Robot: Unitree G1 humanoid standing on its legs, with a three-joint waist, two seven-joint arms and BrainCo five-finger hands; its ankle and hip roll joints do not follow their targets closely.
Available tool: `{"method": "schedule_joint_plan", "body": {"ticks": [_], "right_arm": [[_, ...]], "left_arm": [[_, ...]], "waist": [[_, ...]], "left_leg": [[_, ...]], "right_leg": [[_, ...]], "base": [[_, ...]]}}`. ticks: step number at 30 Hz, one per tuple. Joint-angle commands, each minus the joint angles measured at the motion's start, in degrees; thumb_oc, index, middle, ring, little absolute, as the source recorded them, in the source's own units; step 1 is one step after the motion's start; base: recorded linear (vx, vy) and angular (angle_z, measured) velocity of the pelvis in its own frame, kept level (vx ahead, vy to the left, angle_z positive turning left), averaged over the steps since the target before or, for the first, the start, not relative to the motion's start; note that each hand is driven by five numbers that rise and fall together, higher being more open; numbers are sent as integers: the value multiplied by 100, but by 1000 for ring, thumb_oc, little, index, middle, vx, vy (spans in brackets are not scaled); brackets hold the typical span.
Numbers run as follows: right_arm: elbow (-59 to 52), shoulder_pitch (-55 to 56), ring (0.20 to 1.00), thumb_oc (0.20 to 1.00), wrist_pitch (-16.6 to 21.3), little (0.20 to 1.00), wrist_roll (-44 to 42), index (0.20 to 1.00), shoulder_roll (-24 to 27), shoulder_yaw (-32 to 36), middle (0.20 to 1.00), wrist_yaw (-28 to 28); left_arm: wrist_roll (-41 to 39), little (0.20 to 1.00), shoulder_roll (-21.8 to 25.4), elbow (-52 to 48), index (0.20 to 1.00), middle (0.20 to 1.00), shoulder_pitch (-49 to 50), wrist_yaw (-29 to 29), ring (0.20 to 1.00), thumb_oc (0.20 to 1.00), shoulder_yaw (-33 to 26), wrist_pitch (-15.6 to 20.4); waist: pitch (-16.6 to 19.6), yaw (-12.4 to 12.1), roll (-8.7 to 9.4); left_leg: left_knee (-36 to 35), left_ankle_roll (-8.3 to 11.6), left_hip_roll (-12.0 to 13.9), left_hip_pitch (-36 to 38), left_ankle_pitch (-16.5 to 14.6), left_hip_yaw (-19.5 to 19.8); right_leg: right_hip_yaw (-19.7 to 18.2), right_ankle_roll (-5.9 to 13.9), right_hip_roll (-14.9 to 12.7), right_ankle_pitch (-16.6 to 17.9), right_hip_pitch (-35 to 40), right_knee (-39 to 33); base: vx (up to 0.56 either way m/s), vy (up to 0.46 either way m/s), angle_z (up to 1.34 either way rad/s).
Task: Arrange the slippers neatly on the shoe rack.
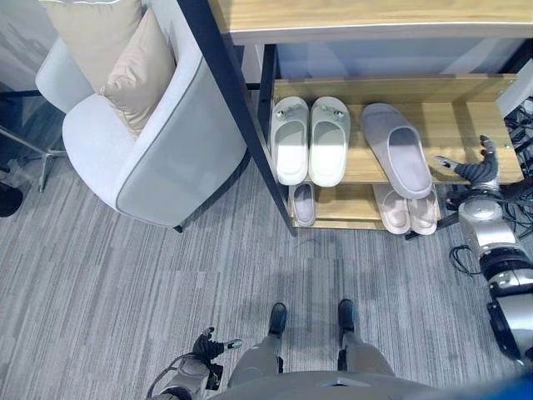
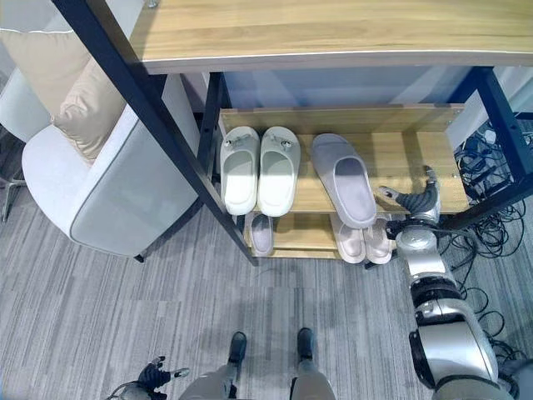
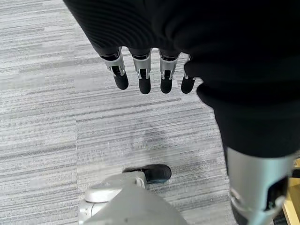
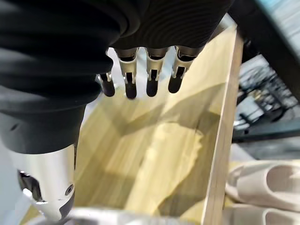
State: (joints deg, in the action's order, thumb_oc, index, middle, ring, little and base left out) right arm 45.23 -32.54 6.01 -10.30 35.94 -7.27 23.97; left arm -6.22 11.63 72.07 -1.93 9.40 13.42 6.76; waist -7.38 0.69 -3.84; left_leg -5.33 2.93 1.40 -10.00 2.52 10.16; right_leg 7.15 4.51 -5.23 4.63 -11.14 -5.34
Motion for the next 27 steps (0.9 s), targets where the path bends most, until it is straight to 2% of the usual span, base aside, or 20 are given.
{"method": "schedule_joint_plan", "body": {"ticks": [1,5,11,16,18,27], "right_arm": [[-908,421,1000,1000,374,1000,243,1000,-106,433,1000,293],[-1770,999,1000,1000,417,1000,649,1000,-220,678,1000,311],[-2234,1489,1000,1000,430,1000,969,1000,-352,656,1000,84],[-2006,1343,1000,1000,359,1000,1141,1000,-287,446,1000,36],[-1640,956,1000,1000,293,1000,1222,1000,-212,168,1000,31],[-1068,263,1000,1000,140,1000,1389,1000,-123,-171,1000,173]], "left_arm": [[-51,1000,75,459,1000,1000,-281,159,1000,1000,116,-53],[79,1000,35,455,1000,1000,-326,206,1000,1000,-35,-81],[216,1000,22,423,1000,1000,-332,193,1000,1000,-117,-73],[274,1000,33,441,1000,1000,-329,171,1000,1000,-64,-61],[238,1000,42,460,1000,1000,-342,190,1000,1000,-30,-40],[156,1000,79,488,1000,1000,-373,252,1000,1000,6,-2]], "waist": [[192,71,307],[244,145,372],[299,178,460],[282,151,529],[254,83,564],[150,-32,599]], "left_leg": [[33,52,-88,-32,-232,-294],[33,36,-56,49,-281,-309],[33,9,-55,112,-317,-316],[33,-1,-77,76,-298,-313],[33,-6,-99,-2,-266,-303],[33,1,-137,-165,-200,-266]], "right_leg": [[293,476,-380,-388,279,34],[294,476,-376,-412,348,34],[291,485,-377,-417,405,34],[300,496,-398,-386,373,34],[298,510,-419,-336,293,34],[307,514,-428,-273,154,34]], "base": [[0,0,0],[0,0,0],[0,0,0],[-6,5,0],[-39,36,0],[-3,3,0]]}}
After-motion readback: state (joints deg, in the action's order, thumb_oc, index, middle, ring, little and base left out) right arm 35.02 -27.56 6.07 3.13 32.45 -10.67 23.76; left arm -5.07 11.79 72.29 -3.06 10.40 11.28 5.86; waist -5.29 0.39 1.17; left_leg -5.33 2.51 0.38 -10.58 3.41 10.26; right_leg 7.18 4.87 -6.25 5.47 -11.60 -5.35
